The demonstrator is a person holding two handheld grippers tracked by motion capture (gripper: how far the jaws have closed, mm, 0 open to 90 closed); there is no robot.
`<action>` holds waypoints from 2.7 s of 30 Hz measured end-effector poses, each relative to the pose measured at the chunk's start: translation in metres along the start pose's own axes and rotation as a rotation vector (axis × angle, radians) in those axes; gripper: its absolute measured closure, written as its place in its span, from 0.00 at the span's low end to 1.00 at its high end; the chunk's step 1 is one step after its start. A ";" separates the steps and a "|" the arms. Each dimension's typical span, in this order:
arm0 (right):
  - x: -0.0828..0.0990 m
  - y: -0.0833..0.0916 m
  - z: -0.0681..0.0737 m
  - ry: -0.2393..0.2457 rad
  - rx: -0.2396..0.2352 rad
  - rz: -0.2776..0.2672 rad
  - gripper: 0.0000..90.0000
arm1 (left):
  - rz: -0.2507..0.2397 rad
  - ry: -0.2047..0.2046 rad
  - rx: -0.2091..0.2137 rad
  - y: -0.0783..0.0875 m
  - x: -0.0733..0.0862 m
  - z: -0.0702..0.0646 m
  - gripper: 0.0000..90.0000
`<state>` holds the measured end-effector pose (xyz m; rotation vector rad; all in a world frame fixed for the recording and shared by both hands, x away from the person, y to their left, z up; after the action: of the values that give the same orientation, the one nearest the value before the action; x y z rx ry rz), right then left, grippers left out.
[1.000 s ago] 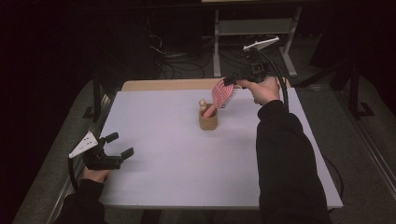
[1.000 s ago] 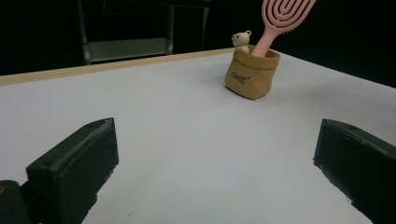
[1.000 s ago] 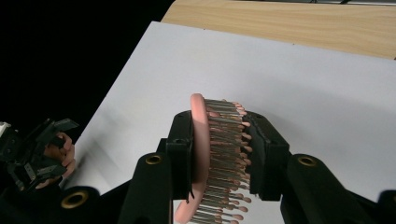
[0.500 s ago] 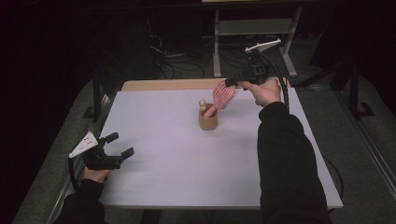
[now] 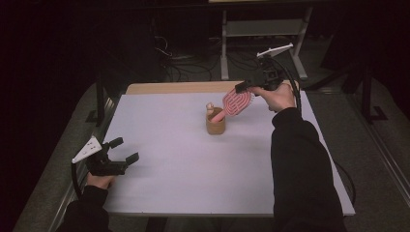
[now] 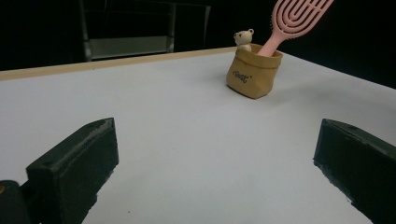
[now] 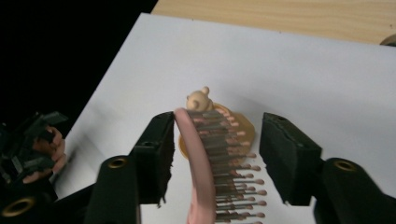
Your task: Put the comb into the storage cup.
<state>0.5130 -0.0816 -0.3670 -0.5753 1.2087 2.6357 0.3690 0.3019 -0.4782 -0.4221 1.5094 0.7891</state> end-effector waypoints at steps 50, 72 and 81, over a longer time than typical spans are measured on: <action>0.032 0.056 -0.060 0.083 -0.009 -0.224 0.00 | 0.009 0.002 -0.017 -0.003 0.001 0.001 0.00; 0.072 0.065 -0.077 0.133 -0.025 -0.271 0.00 | 0.011 -0.001 -0.019 -0.002 0.002 0.001 0.00; 0.097 0.063 -0.085 0.159 -0.013 -0.279 0.00 | 0.008 0.000 -0.019 -0.002 0.002 0.001 0.00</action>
<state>0.4277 -0.1861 -0.4145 -0.9003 1.0635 2.4029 0.3709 0.3021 -0.4801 -0.4298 1.5053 0.8102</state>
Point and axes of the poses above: each handheld gripper's, and its own axes: y roughly backward along the jaws, x roughly out of its underside, z roughly to its left, the point moved 10 cm from there along -y, roughly forward along the jaws, and after that the axes turned 12 degrees about -y, right-handed, at the moved point
